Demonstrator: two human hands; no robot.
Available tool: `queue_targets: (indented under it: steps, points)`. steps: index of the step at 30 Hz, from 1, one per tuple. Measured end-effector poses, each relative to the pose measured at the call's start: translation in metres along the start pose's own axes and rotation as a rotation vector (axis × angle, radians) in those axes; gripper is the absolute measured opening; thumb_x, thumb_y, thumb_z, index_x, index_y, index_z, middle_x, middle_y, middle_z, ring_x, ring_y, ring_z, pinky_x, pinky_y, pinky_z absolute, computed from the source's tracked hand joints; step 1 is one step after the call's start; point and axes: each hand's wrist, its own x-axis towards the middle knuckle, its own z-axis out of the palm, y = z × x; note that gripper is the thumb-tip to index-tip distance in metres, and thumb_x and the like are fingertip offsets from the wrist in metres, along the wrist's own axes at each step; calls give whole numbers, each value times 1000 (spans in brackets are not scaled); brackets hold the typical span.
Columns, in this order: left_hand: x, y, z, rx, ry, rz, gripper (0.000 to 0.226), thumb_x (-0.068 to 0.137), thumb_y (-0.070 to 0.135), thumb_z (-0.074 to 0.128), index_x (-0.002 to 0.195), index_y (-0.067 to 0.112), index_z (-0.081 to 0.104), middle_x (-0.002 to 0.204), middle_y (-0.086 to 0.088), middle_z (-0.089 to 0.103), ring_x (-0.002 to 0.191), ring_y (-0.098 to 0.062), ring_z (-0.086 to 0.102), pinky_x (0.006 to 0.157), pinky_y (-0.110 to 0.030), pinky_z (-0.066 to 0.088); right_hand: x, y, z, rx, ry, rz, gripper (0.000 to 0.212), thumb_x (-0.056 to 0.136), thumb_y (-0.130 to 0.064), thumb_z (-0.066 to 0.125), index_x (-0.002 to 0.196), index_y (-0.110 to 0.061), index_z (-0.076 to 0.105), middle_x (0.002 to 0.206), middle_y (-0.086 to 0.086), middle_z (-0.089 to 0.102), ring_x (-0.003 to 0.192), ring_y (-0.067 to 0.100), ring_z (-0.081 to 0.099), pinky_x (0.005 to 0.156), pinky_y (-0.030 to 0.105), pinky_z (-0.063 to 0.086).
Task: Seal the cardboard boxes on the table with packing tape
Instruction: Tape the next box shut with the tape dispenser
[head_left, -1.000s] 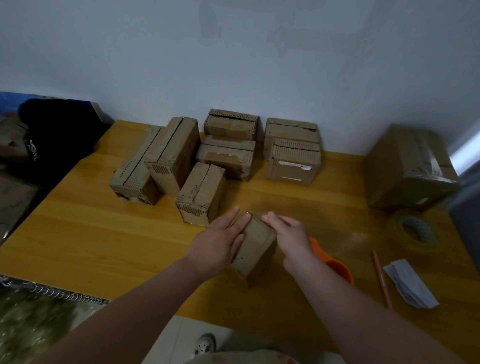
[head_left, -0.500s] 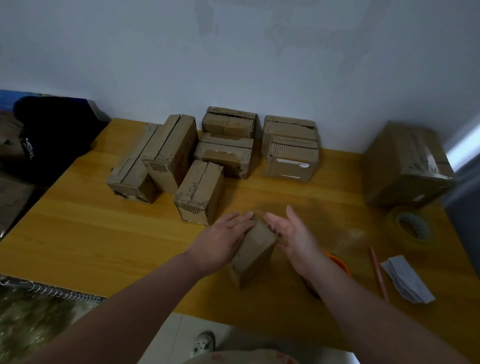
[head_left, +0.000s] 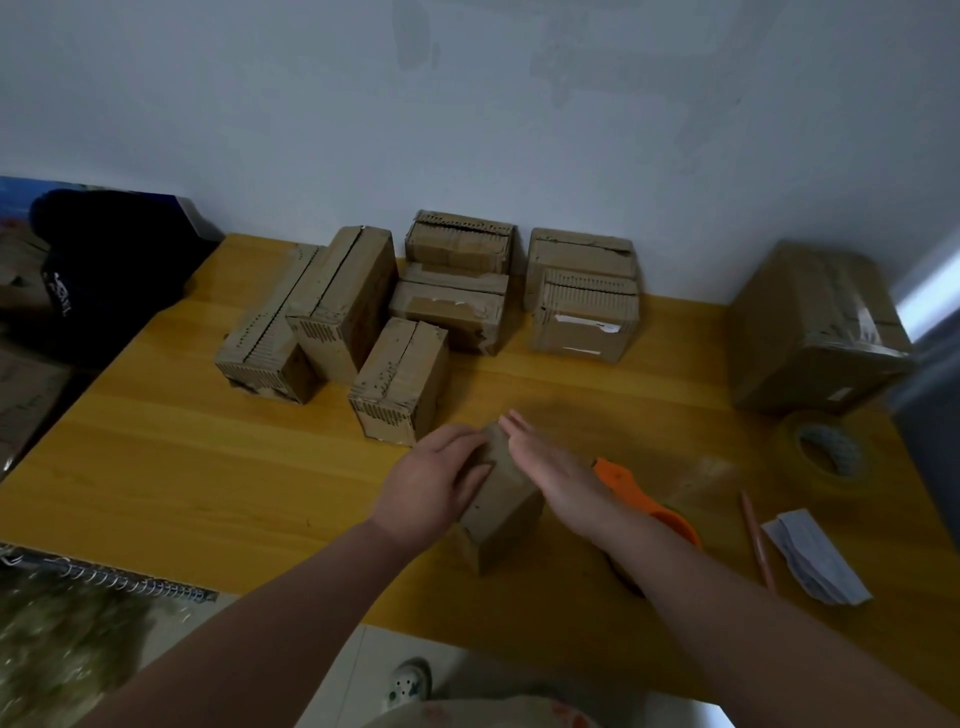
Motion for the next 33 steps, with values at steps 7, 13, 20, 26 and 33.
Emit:
queue_targets:
  steps: [7,13,20,26,33]
  points:
    - [-1,-1,9,-35,23,-79,48,95,41,36,120,8,59,108,-7,57,87,-20,59,68,-35,54,-16,14,1,-820,1,-378,85,88,-74,19,153,-27,-11,157,-16,-24,143,9,-27,119,40,-6]
    - [1,0,8,46,3,-174,62,92,54,30,130,11,51,117,-6,55,99,-20,56,71,-24,42,-9,16,-20,-801,1,-324,109,76,-86,35,150,-28,-22,152,-17,-33,141,8,-31,118,39,-13]
    - [0,1,9,54,-34,-246,46,100,41,38,135,12,47,119,-6,53,106,-20,52,79,-28,42,-8,16,-17,-962,-40,-367,120,68,-89,38,151,-24,-19,157,-11,-28,142,12,-31,118,42,-15]
    - [1,-1,10,69,-62,-257,57,97,52,32,134,12,48,117,-6,54,106,-19,49,82,-27,41,-18,20,-15,-982,-83,-427,117,72,-85,40,151,-24,-20,156,-11,-29,142,13,-31,116,40,-17]
    - [1,-1,9,60,-79,-279,75,87,62,14,131,13,49,116,-5,53,105,-19,48,83,-29,41,-24,28,-15,-924,18,-309,112,81,-74,49,150,-22,-22,156,-9,-28,140,12,-31,120,43,-9]
